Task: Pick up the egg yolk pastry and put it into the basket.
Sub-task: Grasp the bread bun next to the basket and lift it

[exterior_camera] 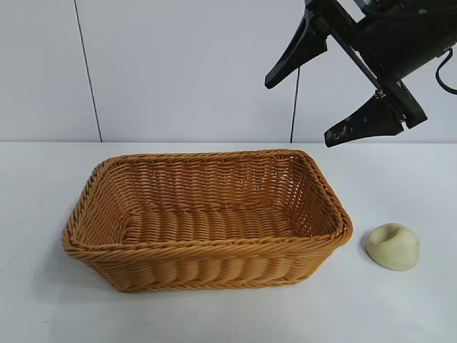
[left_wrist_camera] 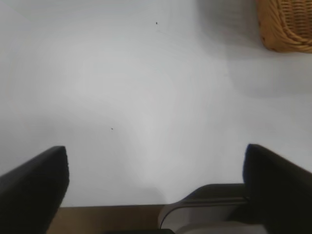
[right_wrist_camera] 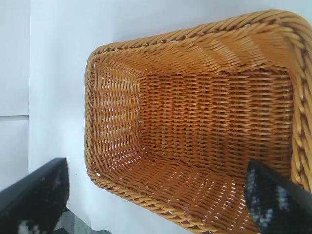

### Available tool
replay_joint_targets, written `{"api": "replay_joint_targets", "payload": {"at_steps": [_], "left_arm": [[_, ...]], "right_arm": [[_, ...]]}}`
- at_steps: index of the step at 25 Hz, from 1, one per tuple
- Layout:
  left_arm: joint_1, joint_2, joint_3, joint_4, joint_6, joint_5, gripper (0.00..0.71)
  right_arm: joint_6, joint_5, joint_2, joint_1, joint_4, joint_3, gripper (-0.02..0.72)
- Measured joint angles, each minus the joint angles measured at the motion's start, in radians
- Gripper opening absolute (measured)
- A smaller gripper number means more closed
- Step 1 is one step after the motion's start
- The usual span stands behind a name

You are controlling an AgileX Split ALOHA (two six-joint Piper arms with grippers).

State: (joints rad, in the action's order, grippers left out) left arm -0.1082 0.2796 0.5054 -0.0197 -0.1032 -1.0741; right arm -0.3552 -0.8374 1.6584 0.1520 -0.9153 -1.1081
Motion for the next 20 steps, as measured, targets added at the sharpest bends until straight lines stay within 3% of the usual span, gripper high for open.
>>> {"api": "replay_joint_targets", "payload": {"at_steps": [4,10,15,18,20], "left_arm": [[0.013,-0.023,0.0,0.0,0.001,0.001,0.695],[0.109,-0.108,-0.001,0.0,0.003,0.003,0.695],[0.114,-0.268,-0.001,0.0,0.003,0.006,0.695],[0.114,-0.283,-0.001,0.0,0.003,0.003,0.695],[0.114,-0.285,-0.001,0.0,0.003,0.001,0.695]], "right_arm": [[0.0,0.0,0.0,0.0,0.0,0.0,0.695],[0.0,0.0,0.0,0.0,0.007,0.0,0.695],[0.0,0.0,0.0,0.0,0.028,0.0,0.695],[0.024,-0.004,0.0,0.0,0.089,-0.01,0.695],[0.072,-0.006,0.0,0.0,0.179,-0.034,0.695]]}}
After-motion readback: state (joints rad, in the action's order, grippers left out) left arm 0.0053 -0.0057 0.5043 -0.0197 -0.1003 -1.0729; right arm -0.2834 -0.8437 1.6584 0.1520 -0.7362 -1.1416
